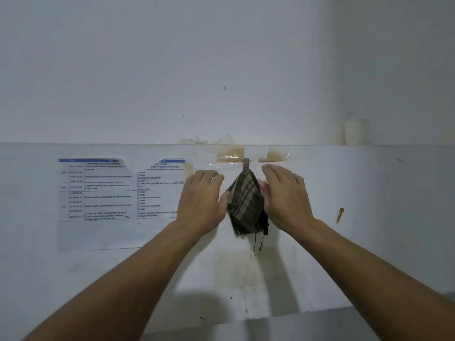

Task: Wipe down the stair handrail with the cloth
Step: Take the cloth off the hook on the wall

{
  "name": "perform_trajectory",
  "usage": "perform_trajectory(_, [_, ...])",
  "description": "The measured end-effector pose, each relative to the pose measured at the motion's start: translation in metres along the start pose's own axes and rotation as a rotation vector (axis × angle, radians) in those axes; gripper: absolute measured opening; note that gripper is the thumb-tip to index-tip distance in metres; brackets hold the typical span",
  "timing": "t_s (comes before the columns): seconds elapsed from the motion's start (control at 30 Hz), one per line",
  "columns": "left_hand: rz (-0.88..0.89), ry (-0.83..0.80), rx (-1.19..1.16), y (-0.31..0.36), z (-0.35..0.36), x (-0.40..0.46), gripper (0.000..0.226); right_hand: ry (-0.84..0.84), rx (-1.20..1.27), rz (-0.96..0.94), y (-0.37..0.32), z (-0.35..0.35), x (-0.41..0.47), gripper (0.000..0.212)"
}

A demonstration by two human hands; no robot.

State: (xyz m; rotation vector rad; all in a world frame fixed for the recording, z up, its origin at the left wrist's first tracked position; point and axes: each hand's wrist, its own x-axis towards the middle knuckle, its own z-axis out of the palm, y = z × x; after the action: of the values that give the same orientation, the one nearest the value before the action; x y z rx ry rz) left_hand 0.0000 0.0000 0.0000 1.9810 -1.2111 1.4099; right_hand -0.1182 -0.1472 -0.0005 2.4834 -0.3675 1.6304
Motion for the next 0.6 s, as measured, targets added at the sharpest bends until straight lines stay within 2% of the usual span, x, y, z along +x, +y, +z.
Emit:
perform_trajectory(0.17, [-0.132,-0.086,-0.161,0.016,0.013,0.007,0.030,-0.111,0.138,0.171,0.014,0.015,-0.007,0.031])
perform_trajectory(0.43, [-0.370,-0.179,-0.275,0.031,0.030,0.028,0.036,-0.228,0.488,0.538,0.019,0.040,0.006,0.036])
perform_trajectory(0.57, [-0.423,-0.176,-0.260,0.035,0.031,0.035,0.024,-0.282,0.658,0.648,0.020,0.043,0.013,0.009])
perform_trajectory(0.6, [-0.441,-0.171,-0.252,0.035,0.028,0.038,0.023,-0.288,0.672,0.648,0.021,0.041,0.015,0.008])
